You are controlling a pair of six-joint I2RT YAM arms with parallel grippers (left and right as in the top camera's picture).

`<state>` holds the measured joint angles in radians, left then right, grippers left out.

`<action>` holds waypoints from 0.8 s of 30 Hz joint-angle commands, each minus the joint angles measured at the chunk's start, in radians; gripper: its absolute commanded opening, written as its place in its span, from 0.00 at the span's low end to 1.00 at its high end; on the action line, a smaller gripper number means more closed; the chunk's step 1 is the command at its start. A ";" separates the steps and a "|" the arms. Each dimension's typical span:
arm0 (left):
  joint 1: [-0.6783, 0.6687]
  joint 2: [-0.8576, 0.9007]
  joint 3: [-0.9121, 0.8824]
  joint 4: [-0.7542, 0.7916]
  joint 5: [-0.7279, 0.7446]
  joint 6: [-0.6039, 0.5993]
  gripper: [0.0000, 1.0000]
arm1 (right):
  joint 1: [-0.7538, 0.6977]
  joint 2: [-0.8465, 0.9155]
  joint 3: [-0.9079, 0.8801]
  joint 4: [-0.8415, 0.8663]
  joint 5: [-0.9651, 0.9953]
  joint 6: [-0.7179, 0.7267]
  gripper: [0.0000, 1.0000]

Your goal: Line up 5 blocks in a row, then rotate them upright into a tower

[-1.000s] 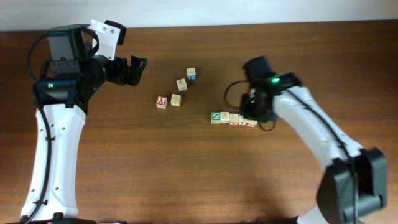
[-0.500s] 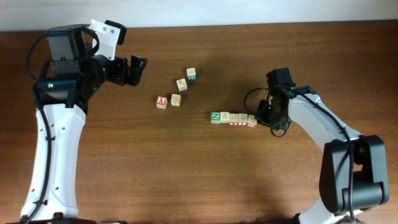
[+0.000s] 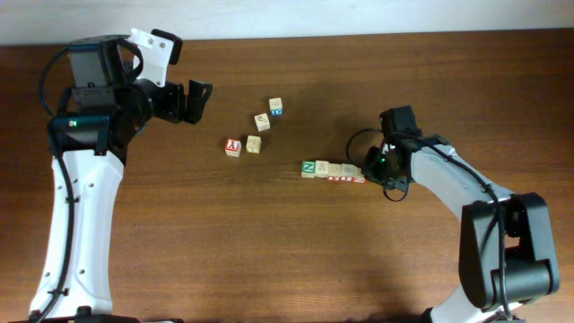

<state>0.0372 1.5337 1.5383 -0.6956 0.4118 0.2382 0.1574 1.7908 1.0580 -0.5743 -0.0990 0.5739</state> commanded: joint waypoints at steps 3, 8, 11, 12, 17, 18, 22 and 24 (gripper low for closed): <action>0.005 0.009 0.020 0.001 0.011 -0.005 0.99 | 0.016 0.002 -0.006 0.030 -0.055 -0.055 0.21; 0.005 0.009 0.020 0.001 0.011 -0.005 0.99 | 0.016 0.002 -0.006 0.062 -0.090 -0.130 0.21; 0.005 0.009 0.020 0.001 0.011 -0.005 0.99 | 0.016 0.002 -0.006 0.064 -0.093 -0.134 0.21; 0.005 0.009 0.020 0.001 0.011 -0.005 0.99 | 0.016 0.002 -0.006 0.065 -0.093 -0.134 0.21; 0.005 0.009 0.020 0.001 0.011 -0.005 0.99 | 0.028 0.019 -0.006 0.100 -0.114 -0.151 0.21; 0.005 0.009 0.020 0.001 0.011 -0.006 0.99 | 0.033 0.031 -0.006 0.112 -0.120 -0.151 0.21; 0.005 0.009 0.020 0.001 0.011 -0.005 0.99 | 0.032 0.040 -0.006 0.132 -0.135 -0.152 0.21; 0.005 0.009 0.020 0.001 0.011 -0.005 0.99 | 0.032 0.040 -0.006 0.149 -0.149 -0.172 0.21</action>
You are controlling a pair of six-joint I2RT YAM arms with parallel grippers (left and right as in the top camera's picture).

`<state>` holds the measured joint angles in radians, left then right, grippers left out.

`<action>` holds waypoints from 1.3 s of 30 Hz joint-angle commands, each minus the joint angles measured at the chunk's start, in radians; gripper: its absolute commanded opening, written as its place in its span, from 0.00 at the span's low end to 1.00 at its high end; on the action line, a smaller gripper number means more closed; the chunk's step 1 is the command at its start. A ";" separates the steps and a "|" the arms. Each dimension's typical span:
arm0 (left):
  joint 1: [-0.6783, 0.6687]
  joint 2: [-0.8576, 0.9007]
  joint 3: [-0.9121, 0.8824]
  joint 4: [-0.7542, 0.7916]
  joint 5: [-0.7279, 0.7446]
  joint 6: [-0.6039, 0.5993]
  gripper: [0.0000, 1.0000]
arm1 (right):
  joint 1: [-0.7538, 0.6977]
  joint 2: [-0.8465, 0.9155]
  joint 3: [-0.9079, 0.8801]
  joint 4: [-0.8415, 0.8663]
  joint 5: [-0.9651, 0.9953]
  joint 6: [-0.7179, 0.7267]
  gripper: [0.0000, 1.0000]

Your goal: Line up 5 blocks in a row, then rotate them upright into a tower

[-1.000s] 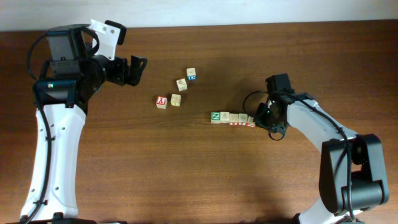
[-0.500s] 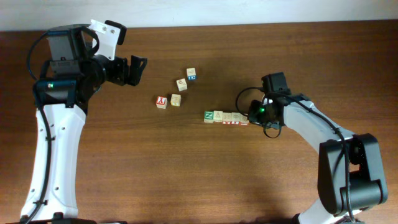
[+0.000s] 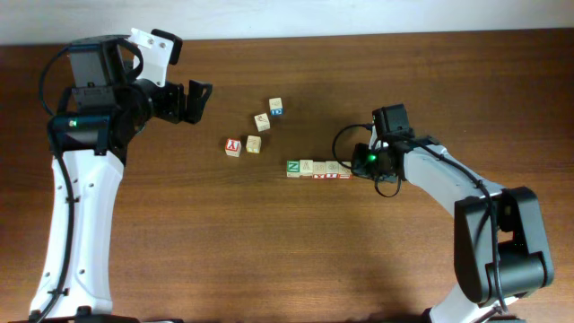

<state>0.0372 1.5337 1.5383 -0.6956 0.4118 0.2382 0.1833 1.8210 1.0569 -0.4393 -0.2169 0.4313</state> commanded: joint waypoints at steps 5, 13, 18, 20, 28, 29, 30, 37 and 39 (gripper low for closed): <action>0.005 0.009 0.020 0.001 0.011 -0.005 0.99 | 0.006 0.014 -0.005 0.062 -0.038 -0.035 0.21; 0.005 0.009 0.020 0.001 0.011 -0.005 0.99 | 0.010 -0.002 0.127 -0.113 -0.016 -0.037 0.21; 0.005 0.009 0.020 0.001 0.011 -0.005 0.99 | 0.096 -0.021 0.253 -0.249 -0.015 -0.039 0.21; 0.005 0.009 0.020 0.001 0.011 -0.005 0.99 | 0.137 -0.021 0.254 -0.229 0.002 -0.038 0.22; 0.005 0.009 0.020 0.001 0.011 -0.005 0.99 | 0.258 0.092 0.261 0.041 0.110 -0.001 0.28; 0.005 0.009 0.020 0.001 0.011 -0.005 0.99 | 0.265 0.116 0.270 0.064 0.114 0.000 0.30; 0.005 0.009 0.020 0.001 0.011 -0.005 0.99 | 0.270 0.140 0.288 0.076 0.114 0.000 0.31; 0.005 0.009 0.020 0.001 0.011 -0.005 0.99 | 0.289 0.246 0.375 0.061 0.117 -0.001 0.31; 0.005 0.009 0.020 0.001 0.011 -0.005 0.99 | 0.293 0.246 0.375 0.047 0.117 -0.002 0.30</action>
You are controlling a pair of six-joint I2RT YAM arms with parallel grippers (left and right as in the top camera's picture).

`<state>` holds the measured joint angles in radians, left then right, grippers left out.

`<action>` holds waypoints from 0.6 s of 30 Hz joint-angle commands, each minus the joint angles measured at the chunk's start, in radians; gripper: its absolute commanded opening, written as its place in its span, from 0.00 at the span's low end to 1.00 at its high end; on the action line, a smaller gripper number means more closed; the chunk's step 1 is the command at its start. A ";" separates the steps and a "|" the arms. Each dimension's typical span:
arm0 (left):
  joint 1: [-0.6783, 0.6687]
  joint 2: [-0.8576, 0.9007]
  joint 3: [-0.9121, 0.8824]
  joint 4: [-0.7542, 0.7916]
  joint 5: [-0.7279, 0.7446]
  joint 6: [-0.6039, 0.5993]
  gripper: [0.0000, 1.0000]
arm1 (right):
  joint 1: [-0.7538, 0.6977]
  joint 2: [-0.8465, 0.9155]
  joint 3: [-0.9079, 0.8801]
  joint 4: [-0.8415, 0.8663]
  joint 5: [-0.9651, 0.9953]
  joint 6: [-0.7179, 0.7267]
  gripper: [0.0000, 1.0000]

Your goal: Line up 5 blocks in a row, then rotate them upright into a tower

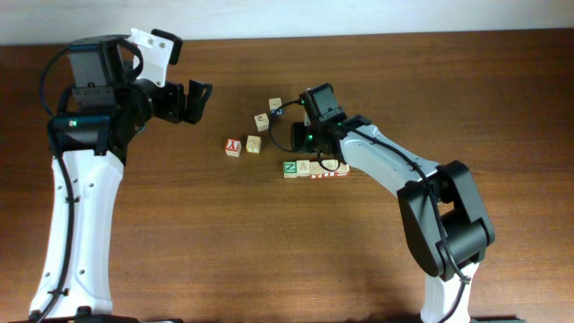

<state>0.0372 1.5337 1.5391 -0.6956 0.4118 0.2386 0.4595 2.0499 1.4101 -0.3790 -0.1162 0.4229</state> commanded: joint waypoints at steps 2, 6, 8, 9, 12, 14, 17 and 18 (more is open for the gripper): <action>0.005 0.009 0.019 0.001 0.011 -0.006 0.99 | 0.025 0.018 0.022 -0.033 0.017 0.007 0.29; 0.005 0.009 0.019 0.001 0.011 -0.006 0.99 | 0.043 0.018 0.022 -0.055 0.017 0.007 0.24; 0.005 0.009 0.019 0.001 0.011 -0.006 0.99 | 0.051 0.018 0.021 -0.060 0.021 0.008 0.23; 0.005 0.009 0.019 0.001 0.011 -0.006 0.99 | 0.051 0.018 0.021 -0.059 0.021 0.013 0.23; 0.005 0.009 0.019 0.001 0.011 -0.006 0.99 | 0.051 0.018 0.021 -0.071 0.023 0.029 0.22; 0.005 0.009 0.019 0.001 0.011 -0.006 0.99 | 0.052 0.019 0.020 -0.080 0.023 0.031 0.22; 0.005 0.009 0.019 0.001 0.011 -0.006 0.99 | 0.052 0.027 0.020 -0.093 0.023 0.050 0.22; 0.005 0.009 0.019 0.001 0.011 -0.006 0.99 | 0.052 0.031 0.020 -0.096 0.022 0.050 0.23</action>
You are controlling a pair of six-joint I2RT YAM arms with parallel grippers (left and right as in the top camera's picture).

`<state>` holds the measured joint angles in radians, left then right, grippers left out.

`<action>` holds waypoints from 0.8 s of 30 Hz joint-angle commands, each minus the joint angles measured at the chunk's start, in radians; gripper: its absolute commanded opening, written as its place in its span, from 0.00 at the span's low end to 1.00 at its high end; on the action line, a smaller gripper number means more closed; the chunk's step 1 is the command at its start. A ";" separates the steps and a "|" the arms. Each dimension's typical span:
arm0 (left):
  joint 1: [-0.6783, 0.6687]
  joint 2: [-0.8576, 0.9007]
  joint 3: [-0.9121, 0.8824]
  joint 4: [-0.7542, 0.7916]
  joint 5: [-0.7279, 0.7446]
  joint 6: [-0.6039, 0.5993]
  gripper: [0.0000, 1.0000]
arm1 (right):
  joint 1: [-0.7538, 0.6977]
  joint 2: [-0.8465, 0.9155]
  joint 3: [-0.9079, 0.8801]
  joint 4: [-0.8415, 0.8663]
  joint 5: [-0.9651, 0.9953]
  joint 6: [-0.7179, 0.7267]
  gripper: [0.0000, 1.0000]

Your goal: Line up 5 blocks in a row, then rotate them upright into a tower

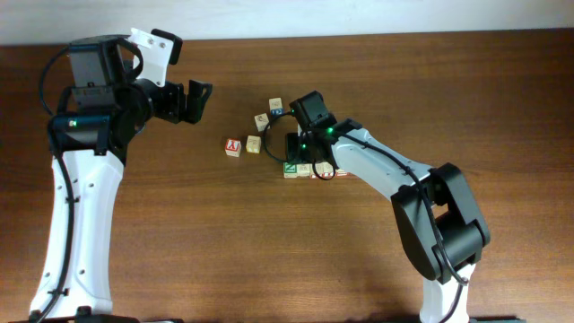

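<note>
A row of wooden blocks lies mid-table, with a green-lettered block (pixel 290 169) at its left end and red-marked blocks (pixel 321 171) to the right. My right gripper (pixel 294 149) hangs just behind the row's left end, partly covering it; its jaws are hidden from above. Loose blocks lie further left and back: a red Y block (pixel 233 146), a plain block (pixel 254 144), another block (pixel 262 121) and a blue-marked block (pixel 276 107). My left gripper (pixel 201 100) is open and empty at the back left, away from every block.
The left arm's white link (pixel 76 224) runs down the table's left side. The right arm (pixel 395 175) stretches across from the lower right. A black cable loops near the right wrist.
My right gripper has shifted slightly left and toward the front, from behind the row's middle to over its left end. The blocks and the left arm look unchanged.
At first my right gripper touched the right end of the row. Then the row and the gripper were both further left. Later the gripper stood behind the row near the loose blocks, the row slightly left again, and now it is over the left end.
</note>
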<state>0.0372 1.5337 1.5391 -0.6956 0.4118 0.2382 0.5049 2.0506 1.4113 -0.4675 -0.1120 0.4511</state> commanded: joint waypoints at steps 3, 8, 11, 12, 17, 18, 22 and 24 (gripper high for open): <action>0.005 0.009 0.019 0.001 0.011 -0.005 0.99 | 0.006 0.040 0.019 -0.008 0.012 0.021 0.23; 0.005 0.009 0.019 0.001 0.011 -0.005 0.99 | 0.006 0.040 0.019 -0.014 -0.008 0.021 0.23; 0.005 0.009 0.019 0.001 0.011 -0.005 0.99 | 0.006 0.040 0.019 -0.011 -0.006 0.020 0.23; 0.005 0.009 0.019 0.001 0.011 -0.005 0.99 | 0.004 0.040 0.019 0.004 -0.006 0.000 0.23; 0.005 0.009 0.019 0.001 0.011 -0.005 0.99 | -0.008 0.038 0.083 0.012 -0.053 -0.088 0.24; 0.005 0.009 0.019 0.001 0.011 -0.005 0.99 | -0.007 0.037 0.105 -0.008 -0.076 -0.105 0.24; 0.005 0.009 0.019 0.001 0.011 -0.005 0.99 | 0.042 0.038 0.147 -0.076 -0.146 -0.111 0.24; 0.005 0.009 0.019 0.001 0.011 -0.005 0.99 | 0.073 0.038 0.146 -0.098 -0.139 -0.110 0.24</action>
<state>0.0372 1.5337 1.5391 -0.6956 0.4118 0.2386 0.5270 2.0827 1.5425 -0.5468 -0.2157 0.3580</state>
